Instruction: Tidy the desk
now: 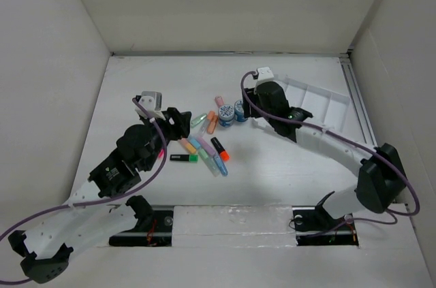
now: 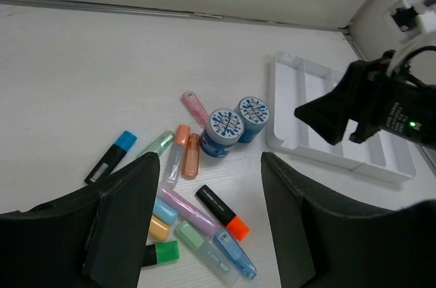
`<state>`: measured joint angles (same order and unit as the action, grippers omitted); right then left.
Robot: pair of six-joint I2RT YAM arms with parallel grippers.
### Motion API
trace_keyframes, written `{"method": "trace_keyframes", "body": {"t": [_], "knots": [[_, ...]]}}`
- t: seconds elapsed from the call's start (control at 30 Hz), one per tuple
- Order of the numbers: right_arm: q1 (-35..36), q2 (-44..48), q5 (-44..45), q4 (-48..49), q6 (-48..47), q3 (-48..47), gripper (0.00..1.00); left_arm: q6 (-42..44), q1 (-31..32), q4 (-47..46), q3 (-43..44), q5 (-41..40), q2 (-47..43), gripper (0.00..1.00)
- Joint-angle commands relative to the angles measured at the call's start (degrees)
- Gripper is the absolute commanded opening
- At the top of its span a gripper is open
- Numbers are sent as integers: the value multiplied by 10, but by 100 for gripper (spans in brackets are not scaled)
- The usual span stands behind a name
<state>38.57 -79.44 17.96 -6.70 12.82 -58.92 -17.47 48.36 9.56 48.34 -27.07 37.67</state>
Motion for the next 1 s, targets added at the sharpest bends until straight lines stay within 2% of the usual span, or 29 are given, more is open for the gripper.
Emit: {"method": "trace_keyframes", "body": {"t": [0.0, 0.17, 0.27, 0.43, 0.57, 0.8, 0.9, 0.97], "knots": [[1, -61, 3, -26, -24, -76, 65, -2, -1, -27, -3, -3, -8, 57], [1, -139, 44, -52, -39, -122, 69, 1, -1, -30, -5, -5, -21, 58], [1, -172, 37, -60, -46, -137, 70, 1, -1, -31, -9, -4, -28, 61], [1, -218, 22, -59, -53, -164, 78, 1, -1, -31, -10, -1, -31, 62], [1, -252, 31, -65, -53, -190, 79, 0, -1, -31, -10, 0, -33, 62], [-29, -300, -5, -31, -55, -215, 82, 2, -1, -31, -12, 1, -35, 62], [-40, -313, -25, -20, -55, -221, 81, 2, -1, -32, -12, 1, -37, 62], [-40, -317, -29, -10, -53, -219, 75, 2, -1, -33, -13, 1, -37, 62]]}}
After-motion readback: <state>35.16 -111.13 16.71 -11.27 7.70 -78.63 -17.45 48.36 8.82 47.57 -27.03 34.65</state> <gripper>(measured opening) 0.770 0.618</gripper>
